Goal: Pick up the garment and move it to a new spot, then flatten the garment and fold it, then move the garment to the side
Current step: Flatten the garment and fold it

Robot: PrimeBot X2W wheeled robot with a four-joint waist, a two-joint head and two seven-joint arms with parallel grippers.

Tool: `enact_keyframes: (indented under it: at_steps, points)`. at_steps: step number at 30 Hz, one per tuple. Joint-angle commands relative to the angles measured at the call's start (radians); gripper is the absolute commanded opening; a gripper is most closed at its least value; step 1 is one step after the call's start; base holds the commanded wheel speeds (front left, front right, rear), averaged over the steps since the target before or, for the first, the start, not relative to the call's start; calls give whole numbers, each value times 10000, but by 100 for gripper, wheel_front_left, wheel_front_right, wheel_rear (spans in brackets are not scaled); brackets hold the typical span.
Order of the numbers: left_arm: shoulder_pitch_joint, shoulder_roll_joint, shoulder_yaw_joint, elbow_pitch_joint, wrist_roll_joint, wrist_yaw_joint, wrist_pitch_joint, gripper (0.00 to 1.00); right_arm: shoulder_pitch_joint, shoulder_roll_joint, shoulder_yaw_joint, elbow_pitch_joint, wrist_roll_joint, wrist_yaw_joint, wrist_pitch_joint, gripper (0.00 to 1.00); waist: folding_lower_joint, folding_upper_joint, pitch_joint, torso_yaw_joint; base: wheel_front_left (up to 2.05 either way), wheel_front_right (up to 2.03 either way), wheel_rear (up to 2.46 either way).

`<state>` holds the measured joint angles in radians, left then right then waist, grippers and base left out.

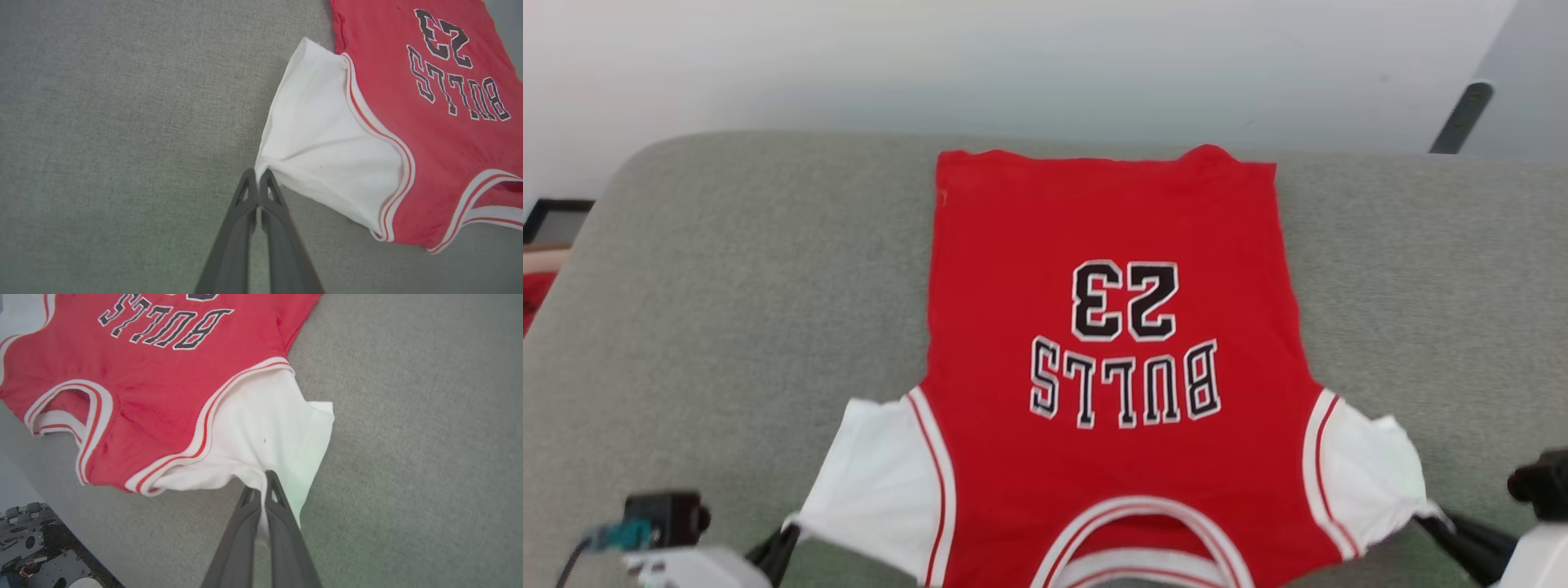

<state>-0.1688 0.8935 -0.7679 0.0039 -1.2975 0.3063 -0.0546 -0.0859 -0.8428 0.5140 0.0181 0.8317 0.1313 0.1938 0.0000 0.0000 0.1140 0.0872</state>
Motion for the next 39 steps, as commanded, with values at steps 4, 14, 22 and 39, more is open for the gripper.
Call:
enact_keyframes:
  at_steps: [4,14,22,39]
  points:
    - [881,367,194,-483,-303,534,-335,0,824,89,-375,-513,168,-10,461,0,0,0,-233,-342,0,0,0]
    - [1749,351,456,-1148,-591,1023,-1020,0,1794,569,-1231,-1260,-216,-10,991,0,0,0,-238,-558,0,0,0]
    - [1709,239,539,-1309,-451,1129,-1264,0,1966,988,-1890,-1571,-692,-10,1389,100,0,0,-144,-569,0,0,0]
    - [547,-531,121,-1099,304,773,-1130,0,-2372,3017,-3991,-1200,-2254,-10,3459,100,0,0,757,242,0,0,0]
